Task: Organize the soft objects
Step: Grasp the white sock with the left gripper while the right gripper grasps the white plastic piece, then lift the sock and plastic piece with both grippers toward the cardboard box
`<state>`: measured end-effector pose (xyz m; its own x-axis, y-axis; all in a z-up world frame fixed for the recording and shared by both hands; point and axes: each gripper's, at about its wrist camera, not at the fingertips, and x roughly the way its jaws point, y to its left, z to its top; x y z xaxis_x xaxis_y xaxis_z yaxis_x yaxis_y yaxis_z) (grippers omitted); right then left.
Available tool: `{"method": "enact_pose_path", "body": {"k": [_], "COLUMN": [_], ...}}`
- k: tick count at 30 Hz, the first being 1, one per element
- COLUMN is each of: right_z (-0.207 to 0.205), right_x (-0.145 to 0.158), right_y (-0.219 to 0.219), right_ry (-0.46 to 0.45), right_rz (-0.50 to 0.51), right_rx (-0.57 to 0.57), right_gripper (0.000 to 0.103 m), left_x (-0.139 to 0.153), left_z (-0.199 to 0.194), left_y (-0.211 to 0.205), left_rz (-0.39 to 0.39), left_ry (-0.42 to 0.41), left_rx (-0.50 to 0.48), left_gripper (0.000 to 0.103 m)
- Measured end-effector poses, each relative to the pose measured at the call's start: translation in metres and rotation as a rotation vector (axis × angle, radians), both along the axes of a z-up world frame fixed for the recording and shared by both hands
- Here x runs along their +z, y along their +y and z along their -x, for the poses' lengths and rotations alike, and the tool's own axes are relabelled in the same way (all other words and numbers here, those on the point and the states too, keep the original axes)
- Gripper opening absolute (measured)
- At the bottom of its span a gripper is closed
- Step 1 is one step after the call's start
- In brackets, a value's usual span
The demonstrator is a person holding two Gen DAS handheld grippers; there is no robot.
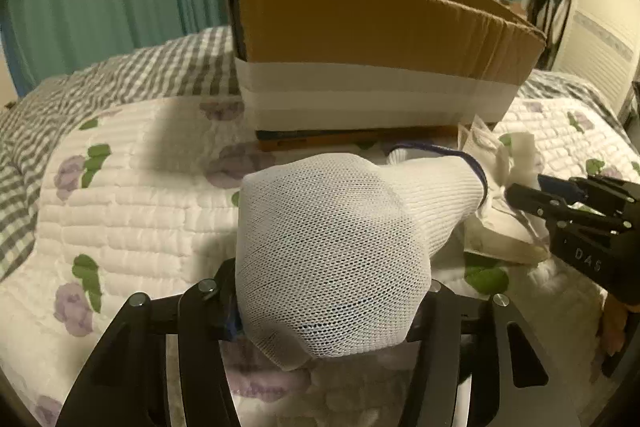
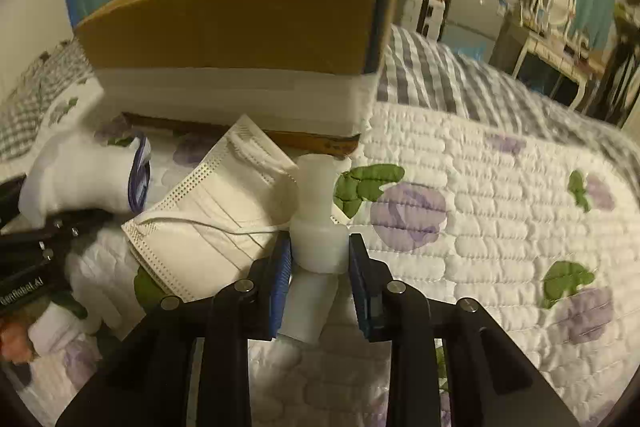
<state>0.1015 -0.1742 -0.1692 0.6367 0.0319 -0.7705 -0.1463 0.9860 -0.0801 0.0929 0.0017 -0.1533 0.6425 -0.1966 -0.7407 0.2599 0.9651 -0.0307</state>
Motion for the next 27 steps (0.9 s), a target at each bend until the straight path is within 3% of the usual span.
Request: {"method": "enact_pose_path", "body": {"k": [10, 18, 27], "right_z": [0.028, 0.061, 0.108], "right_x": [0.030, 0.070, 0.110], "right_y": [-0.015, 0.001, 0.013], "right_ry": [-0.057, -0.150, -0.242], "right_rz": [-0.047, -0.049, -0.080], "right_rx": [-0.069, -0.047, -0.030], "right_gripper": [0.026, 0.026, 0.026], "left_x": [0.019, 0.043, 0.091], "left_z": [0.015, 0.035, 0.075], "left_y": [0.007, 0.019, 0.027], "left_rz": [-0.022, -0.016, 0.018], "left_ry": [-0.050, -0.107, -0.202], "left_rx": [0.041, 0.071, 0.087], "left_gripper": [0.052, 0.052, 0.052]}}
